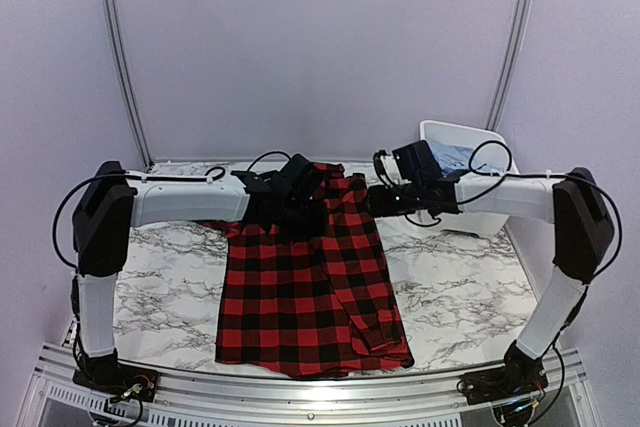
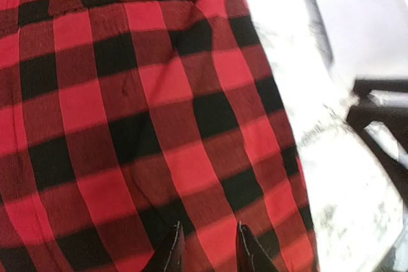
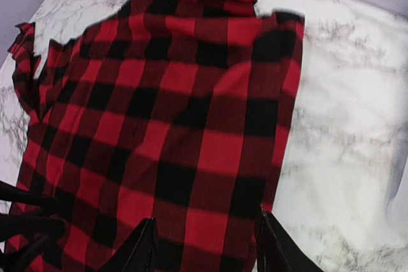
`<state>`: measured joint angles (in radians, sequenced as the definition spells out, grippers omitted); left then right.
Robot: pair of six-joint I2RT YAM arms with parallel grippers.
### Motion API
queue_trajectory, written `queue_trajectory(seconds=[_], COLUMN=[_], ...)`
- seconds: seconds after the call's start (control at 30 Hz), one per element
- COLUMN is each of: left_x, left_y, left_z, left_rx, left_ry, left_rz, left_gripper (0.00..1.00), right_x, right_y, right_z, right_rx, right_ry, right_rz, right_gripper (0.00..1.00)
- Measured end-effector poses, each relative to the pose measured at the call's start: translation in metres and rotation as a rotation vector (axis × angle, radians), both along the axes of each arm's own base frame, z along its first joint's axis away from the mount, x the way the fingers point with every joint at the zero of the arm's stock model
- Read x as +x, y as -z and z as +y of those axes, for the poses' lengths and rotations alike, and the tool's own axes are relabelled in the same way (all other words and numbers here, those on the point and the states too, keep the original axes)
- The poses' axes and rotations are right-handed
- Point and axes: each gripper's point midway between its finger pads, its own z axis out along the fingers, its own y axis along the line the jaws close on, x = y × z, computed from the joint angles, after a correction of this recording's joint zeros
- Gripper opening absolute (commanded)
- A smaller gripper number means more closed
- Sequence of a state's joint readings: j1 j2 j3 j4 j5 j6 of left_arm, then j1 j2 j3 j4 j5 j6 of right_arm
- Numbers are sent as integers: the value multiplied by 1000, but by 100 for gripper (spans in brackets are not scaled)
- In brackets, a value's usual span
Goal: Fold and stack the long sleeve shirts
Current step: Adjust the 1/3-folded shirt at the center of the board.
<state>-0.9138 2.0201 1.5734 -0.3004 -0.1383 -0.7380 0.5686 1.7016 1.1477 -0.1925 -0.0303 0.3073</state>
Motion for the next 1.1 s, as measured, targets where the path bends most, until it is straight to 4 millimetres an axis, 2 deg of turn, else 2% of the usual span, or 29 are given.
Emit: queue_trajectory(seconds=[0.07,0.13,0.23,0.37,0.47,0.6,0.73,0.77,0.9,1.1], left_x=[21,34,45,41,30,17,5,3,-1,-4], left_y=[9,12,13,15,27,40,44,44,35,22], left_z=[3,5,11,7,11,16,22,23,23,19], left_rx=[7,-2,-17,-34,-27,-21,-21,-22,-40,-73], left_ry=[-17,-25,-38,-20,-2,19,36,38,51,71], left_rz=[1,8,16,24,58,106,136,139,140,135], left_gripper=[29,29,28,29,29,28,28,28,28,28], right_x=[33,67,112,157,184,207,222,225,235,240], right_y=[-16,-28,-34,-14,6,24,30,26,30,44], right_z=[11,23,40,50,52,51,52,53,58,64], right_rx=[14,22,38,46,49,56,76,85,107,122], right_ry=[5,5,-2,-10,-9,-1,-5,-9,-22,-39], right_rz=[-57,-112,-169,-184,-180,-178,-186,-197,-212,-216], right_gripper=[50,51,55,61,65,67,65,64,59,54])
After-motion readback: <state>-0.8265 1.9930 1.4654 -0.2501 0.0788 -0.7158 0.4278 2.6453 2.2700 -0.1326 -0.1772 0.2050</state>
